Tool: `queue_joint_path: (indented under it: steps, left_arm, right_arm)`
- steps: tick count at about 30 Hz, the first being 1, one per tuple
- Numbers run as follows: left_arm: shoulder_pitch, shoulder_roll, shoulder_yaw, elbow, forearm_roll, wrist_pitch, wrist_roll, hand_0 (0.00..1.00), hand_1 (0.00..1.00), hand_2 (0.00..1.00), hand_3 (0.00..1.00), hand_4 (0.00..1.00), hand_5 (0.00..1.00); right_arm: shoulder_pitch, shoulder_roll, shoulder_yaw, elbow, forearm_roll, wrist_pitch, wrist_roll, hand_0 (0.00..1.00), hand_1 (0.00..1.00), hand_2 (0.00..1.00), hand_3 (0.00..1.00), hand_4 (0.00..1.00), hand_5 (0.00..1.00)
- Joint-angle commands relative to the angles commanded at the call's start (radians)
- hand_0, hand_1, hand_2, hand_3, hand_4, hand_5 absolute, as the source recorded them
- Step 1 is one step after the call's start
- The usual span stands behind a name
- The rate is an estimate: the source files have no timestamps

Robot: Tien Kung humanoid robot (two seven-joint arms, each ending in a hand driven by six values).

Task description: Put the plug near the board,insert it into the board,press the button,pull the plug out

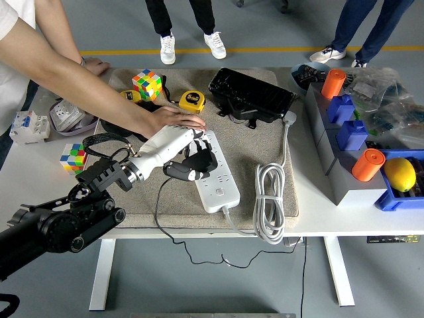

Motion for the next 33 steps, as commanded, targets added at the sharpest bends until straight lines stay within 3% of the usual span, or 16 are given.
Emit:
queue_joint_path:
  steps: [12, 33]
  left_arm:
    - [-0.006, 0.006, 0.008, 0.045, 0.004, -0.008, -0.002, 0.223, 0.272, 0.298, 0.492, 0.771, 0.12]
    - [0.008, 0.022, 0.004, 0.05, 0.004, -0.02, -0.013, 0.222, 0.273, 0.302, 0.494, 0.78, 0.129]
  right_arm:
    - [-0.001, 0.0, 0.008, 0.004, -0.008, 0.001, 0.0, 0.607, 0.597, 0.551, 0.545, 0.784, 0.304]
    - [-0.001, 0.0, 0.021, 0.011, -0.021, 0.001, 0.005, 0.607, 0.596, 0.55, 0.546, 0.784, 0.297]
